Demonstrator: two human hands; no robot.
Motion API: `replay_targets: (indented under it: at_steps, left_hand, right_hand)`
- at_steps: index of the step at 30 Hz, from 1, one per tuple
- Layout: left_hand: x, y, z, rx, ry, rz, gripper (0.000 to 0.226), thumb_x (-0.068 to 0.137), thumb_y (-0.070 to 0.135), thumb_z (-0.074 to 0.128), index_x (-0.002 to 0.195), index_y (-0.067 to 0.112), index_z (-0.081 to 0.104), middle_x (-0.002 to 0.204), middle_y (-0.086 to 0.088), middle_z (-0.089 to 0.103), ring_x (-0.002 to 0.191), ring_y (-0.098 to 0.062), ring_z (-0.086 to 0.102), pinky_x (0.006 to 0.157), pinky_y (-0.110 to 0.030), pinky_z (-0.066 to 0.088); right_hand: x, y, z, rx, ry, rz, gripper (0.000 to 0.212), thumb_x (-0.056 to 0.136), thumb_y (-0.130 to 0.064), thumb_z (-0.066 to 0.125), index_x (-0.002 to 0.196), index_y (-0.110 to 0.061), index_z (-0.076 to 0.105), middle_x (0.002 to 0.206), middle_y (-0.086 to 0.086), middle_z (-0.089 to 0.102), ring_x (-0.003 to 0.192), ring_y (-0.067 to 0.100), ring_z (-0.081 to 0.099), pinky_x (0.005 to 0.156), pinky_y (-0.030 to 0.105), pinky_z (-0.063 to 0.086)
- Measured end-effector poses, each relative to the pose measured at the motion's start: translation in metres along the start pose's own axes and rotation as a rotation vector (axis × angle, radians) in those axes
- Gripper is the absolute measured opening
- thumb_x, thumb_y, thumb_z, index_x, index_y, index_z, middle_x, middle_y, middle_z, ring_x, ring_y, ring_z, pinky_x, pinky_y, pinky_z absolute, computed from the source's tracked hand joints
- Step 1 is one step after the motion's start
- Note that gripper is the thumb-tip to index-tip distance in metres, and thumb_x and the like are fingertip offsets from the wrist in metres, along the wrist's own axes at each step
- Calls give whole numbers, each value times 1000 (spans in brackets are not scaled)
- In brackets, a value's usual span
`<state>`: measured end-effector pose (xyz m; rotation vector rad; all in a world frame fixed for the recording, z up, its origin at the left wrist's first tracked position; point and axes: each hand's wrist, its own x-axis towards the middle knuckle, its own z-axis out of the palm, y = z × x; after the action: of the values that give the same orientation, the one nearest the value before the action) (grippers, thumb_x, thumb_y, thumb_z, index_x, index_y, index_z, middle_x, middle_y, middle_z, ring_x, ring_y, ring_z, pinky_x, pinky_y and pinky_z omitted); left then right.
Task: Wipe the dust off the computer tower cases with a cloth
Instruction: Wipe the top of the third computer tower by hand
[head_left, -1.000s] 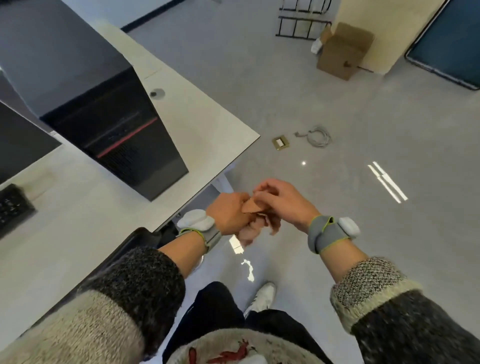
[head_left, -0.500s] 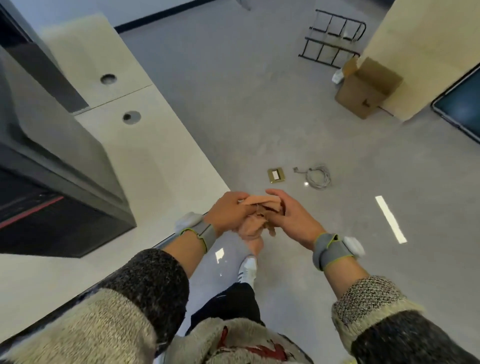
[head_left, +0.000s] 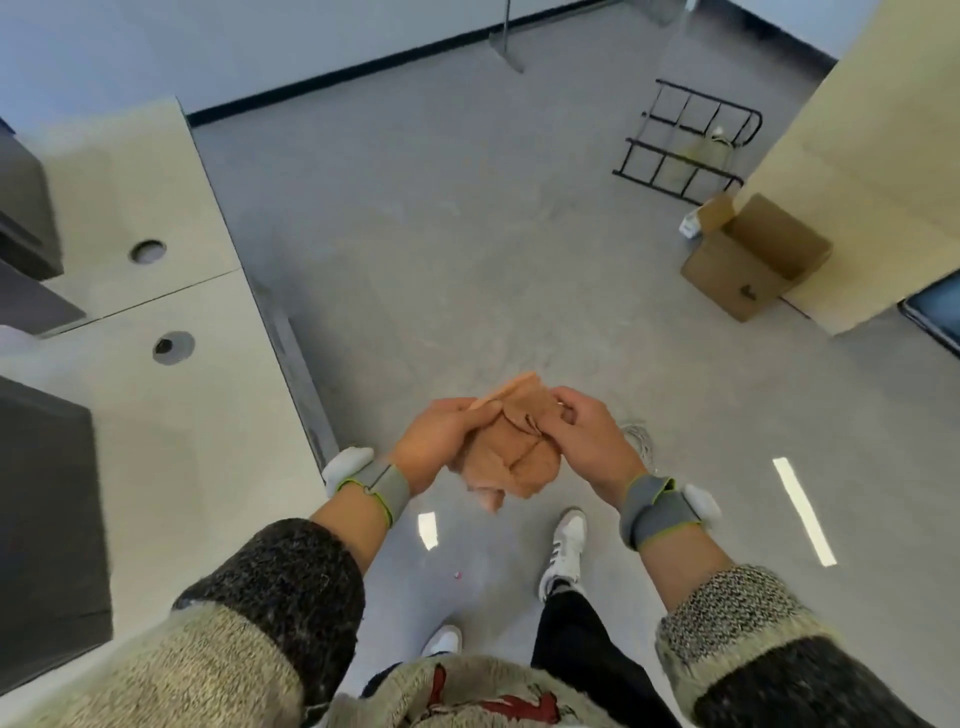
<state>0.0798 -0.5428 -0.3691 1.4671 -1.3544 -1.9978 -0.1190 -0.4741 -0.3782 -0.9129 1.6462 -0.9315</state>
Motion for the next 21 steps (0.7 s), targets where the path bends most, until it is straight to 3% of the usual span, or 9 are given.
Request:
replay_targets:
  at_steps: [3, 6, 9, 11, 13, 16, 18, 20, 21]
  left_hand:
    - [29, 35, 12, -126, 123, -1, 33, 100, 31, 68, 113, 2, 77, 110, -14, 78, 109, -36, 72, 99, -47, 55]
    - [49, 70, 14, -159, 237, 22, 25, 103, 25, 63, 107, 4, 77, 92, -1, 80, 82, -13, 74, 76, -26, 59]
    - [63, 97, 5, -20, 366, 111, 27, 105, 22, 61, 81, 21, 74, 64, 18, 66, 59, 3, 58, 58, -15, 45]
    - [69, 108, -13, 177, 454, 161, 30, 105, 28, 61, 77, 23, 72, 61, 15, 60, 57, -2, 53, 60, -21, 44]
    - [73, 120, -34, 324, 518, 187, 27, 105, 33, 59, 82, 28, 73, 63, 8, 64, 56, -8, 56, 61, -27, 48]
    - [88, 140, -70, 251, 550, 272, 24, 106, 31, 59, 91, 23, 76, 69, 5, 69, 58, -9, 59, 59, -25, 48]
    - [105, 155, -97, 185, 598, 303, 22, 105, 34, 62, 99, 20, 78, 72, 8, 66, 62, -7, 57, 59, -23, 45]
    - [123, 160, -120, 38, 666, 285, 22, 102, 36, 65, 107, 20, 79, 78, 8, 69, 69, -6, 61, 59, -22, 47]
    - [140, 167, -141, -87, 700, 273, 23, 100, 38, 69, 108, 19, 79, 84, 3, 73, 75, -10, 64, 60, -24, 49]
  right_hand:
    - [56, -29, -29, -82, -101, -47, 25, 93, 3, 65, 110, -14, 71, 83, -8, 76, 77, 6, 69, 72, 23, 53]
    - [107, -64, -47, -227, -229, -125, 39, 88, 11, 56, 110, -18, 72, 84, -14, 75, 76, -1, 67, 74, 21, 51]
    - [159, -103, -44, -221, -330, -178, 29, 90, -8, 61, 109, -25, 74, 96, -13, 76, 88, -6, 69, 79, 21, 53]
    - [192, -127, -31, -147, -437, -209, 30, 84, -21, 64, 111, -30, 73, 112, -7, 77, 111, 3, 71, 90, 26, 57]
    - [225, -149, -14, -177, -614, -288, 44, 86, -10, 68, 126, -28, 67, 126, -5, 73, 124, 0, 65, 97, 22, 52]
    - [278, -178, 19, -307, -865, -348, 62, 92, -4, 79, 146, -19, 52, 128, -4, 69, 116, -10, 63, 99, 8, 43]
    - [317, -193, 43, -295, -920, -320, 46, 92, -6, 80, 134, -15, 63, 113, -3, 75, 105, 2, 69, 99, 19, 51]
    - [341, -206, 56, -244, -909, -290, 16, 94, -17, 81, 108, -11, 74, 94, -8, 77, 88, 5, 69, 83, 26, 55]
    - [361, -218, 68, -217, -882, -282, 20, 95, -27, 80, 100, -9, 74, 89, -7, 76, 83, 7, 67, 77, 28, 54]
